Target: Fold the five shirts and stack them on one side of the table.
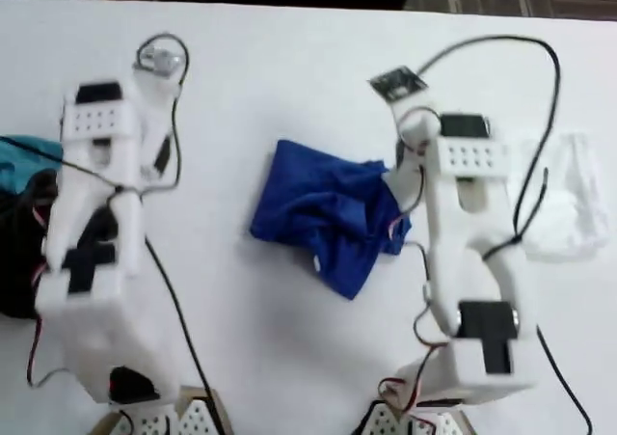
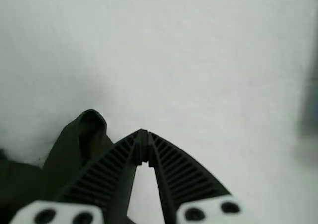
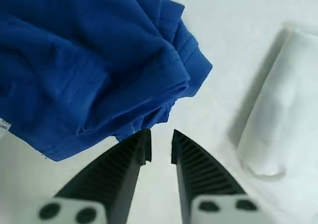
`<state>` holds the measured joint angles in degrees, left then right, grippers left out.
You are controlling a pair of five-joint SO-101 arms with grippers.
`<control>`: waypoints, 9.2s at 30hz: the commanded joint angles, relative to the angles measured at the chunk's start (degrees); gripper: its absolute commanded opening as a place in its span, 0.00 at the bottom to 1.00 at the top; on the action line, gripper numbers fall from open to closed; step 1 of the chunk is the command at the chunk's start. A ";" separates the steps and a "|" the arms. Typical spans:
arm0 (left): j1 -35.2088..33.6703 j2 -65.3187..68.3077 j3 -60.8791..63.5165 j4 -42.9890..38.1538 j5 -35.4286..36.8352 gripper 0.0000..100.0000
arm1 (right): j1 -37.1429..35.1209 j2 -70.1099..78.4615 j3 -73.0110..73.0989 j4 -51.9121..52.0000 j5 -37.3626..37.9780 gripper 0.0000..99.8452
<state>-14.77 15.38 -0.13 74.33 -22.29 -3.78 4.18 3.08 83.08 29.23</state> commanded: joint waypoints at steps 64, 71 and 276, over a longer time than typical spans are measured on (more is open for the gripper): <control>1.85 -16.97 41.27 -32.88 0.70 0.03 | -0.92 22.29 -26.90 2.42 -0.26 0.02; 1.85 -16.97 41.27 -32.88 0.70 0.03 | 0.66 22.90 -38.15 7.52 5.10 0.02; 2.73 -16.70 41.27 -34.55 0.79 0.03 | -3.12 1.89 8.97 -14.02 -34.46 0.26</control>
<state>-12.40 -0.97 41.54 40.75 -21.93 -7.21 5.32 15.12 69.36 -1.27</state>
